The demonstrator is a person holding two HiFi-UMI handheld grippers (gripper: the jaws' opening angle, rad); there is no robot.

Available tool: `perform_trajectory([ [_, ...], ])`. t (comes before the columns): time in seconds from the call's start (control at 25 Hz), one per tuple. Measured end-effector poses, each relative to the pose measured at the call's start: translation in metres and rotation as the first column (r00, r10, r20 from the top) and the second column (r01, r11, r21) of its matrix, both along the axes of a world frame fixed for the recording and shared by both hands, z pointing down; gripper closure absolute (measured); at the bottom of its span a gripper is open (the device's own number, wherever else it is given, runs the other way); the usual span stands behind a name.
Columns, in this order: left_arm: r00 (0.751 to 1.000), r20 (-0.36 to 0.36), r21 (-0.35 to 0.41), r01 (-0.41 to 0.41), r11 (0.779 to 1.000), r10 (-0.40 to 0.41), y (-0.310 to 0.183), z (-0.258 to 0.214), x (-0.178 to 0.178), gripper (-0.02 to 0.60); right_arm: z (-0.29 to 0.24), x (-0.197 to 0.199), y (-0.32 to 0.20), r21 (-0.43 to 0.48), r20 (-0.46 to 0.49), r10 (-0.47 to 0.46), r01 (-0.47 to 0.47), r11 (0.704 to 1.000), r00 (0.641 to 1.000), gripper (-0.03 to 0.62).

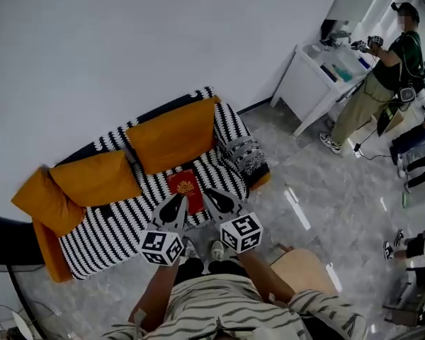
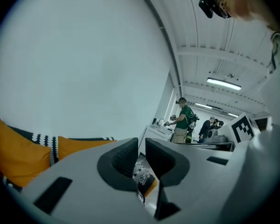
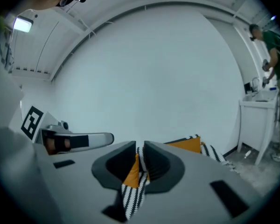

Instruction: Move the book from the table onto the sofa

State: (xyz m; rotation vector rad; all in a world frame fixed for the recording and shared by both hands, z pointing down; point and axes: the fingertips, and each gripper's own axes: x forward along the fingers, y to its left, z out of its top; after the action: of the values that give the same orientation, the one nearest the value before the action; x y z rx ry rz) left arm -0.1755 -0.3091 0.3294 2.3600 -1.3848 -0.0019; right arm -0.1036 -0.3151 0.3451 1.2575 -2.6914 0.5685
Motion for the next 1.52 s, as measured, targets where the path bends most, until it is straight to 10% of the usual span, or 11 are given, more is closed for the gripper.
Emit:
perform_trajectory([
  [0.76, 0.998, 0.065, 0.279, -0.037, 0.96, 0.02, 0.008, -0.136, 0.028, 0.575, -0.149, 0.007, -0.002, 0.28, 0.068, 0.069, -0.085, 0.956, 0.995, 0.58],
  [1.52, 0.996, 0.092, 0.346, -0.014, 0.938, -0.019, -0.012, -0.146, 0.027, 0.575, -0.163, 0.005, -0.017, 0.36, 0.045, 0.064, -0.076, 0.93, 0.997, 0.58],
])
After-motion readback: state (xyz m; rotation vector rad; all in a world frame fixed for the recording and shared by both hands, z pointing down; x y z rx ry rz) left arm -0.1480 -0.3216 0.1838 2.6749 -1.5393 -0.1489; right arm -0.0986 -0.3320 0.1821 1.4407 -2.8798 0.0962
